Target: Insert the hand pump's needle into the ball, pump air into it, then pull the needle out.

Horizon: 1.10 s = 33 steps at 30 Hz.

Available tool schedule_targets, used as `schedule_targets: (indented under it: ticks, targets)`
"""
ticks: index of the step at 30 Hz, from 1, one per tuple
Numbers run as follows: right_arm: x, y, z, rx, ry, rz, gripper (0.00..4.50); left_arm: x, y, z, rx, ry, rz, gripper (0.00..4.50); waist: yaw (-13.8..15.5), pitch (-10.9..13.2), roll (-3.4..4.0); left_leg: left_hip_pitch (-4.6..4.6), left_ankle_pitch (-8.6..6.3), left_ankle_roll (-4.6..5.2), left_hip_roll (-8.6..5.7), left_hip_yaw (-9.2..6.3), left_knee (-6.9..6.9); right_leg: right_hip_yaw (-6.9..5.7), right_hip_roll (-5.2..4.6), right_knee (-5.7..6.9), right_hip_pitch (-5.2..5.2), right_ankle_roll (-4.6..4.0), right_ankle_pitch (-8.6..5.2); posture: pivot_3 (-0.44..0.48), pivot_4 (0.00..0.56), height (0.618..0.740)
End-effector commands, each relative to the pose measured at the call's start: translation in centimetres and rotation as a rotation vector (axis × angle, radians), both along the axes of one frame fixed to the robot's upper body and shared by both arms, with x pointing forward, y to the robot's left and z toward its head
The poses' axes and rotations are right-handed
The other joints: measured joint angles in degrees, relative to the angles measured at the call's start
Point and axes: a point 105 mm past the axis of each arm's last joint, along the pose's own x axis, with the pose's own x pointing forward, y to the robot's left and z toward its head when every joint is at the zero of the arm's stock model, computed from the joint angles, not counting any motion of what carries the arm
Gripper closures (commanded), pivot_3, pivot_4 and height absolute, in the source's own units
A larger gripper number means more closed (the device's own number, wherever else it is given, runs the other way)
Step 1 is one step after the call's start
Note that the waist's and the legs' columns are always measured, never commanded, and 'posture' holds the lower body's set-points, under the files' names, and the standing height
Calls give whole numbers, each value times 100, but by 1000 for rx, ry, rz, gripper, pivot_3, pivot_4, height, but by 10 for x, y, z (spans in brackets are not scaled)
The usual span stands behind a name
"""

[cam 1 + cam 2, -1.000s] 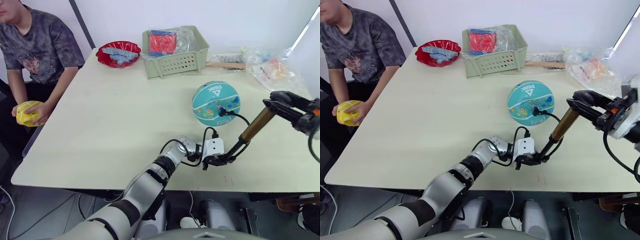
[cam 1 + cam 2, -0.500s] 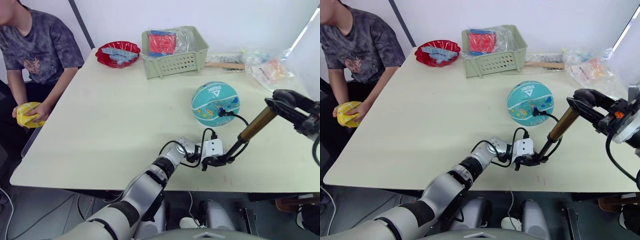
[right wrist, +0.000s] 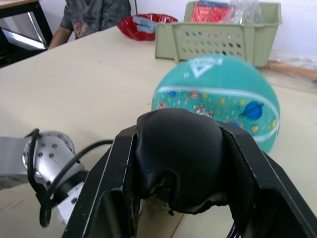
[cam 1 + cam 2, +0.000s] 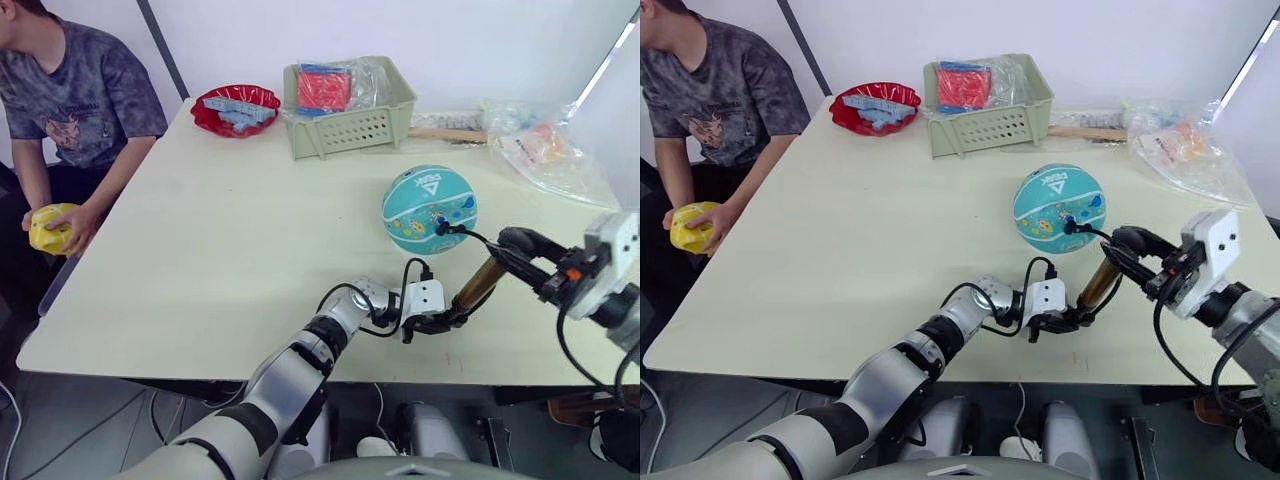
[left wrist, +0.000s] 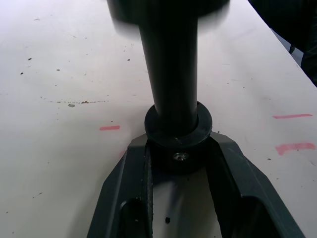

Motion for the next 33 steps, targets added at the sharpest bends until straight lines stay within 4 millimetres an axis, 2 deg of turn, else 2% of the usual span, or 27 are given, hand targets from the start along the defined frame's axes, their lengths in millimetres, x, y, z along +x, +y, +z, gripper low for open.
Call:
schedule_targets:
  ticks: [1, 6, 12, 20, 26, 33]
  targets:
    - [0, -1, -33, -11, 107, -31, 2779, -15, 27, -40, 173, 81, -6, 3405, -3, -2, 0, 0, 0, 0, 0, -1, 0, -1, 0, 0, 0, 0, 0, 0, 150, 738]
    - [-1, 0, -38, -5, 103, -29, 2880, -14, 27, -40, 176, 83, -5, 3405, -1, -2, 0, 2, 0, 0, 1, -2, 0, -1, 0, 0, 0, -1, 0, 0, 150, 738]
    - [-1, -7, -17, -15, 43, -27, 2880, -14, 28, -40, 178, 83, -5, 3405, 5, 0, 3, 0, 0, 0, 0, -1, 0, -1, 0, -1, 0, -1, 0, 0, 150, 738]
    - [-7, -11, 34, -26, -44, 27, 2880, -15, 28, -40, 182, 84, -10, 3405, 8, 19, 34, -9, 0, 0, -5, 2, 0, 1, -10, -2, -1, 0, 0, 0, 150, 738]
    - [-7, -21, 81, -42, -140, 20, 2880, -16, 28, -40, 183, 85, -18, 3405, 8, 37, 49, -13, 0, 0, -7, 2, 0, 0, -10, -3, -2, 0, 0, 0, 150, 738]
    - [-10, -33, 115, -43, -199, 0, 2880, -16, 27, -40, 182, 85, -20, 3405, 6, 41, 49, -16, 0, 0, -8, 4, 0, 1, -11, -4, -3, 0, 0, 0, 150, 738]
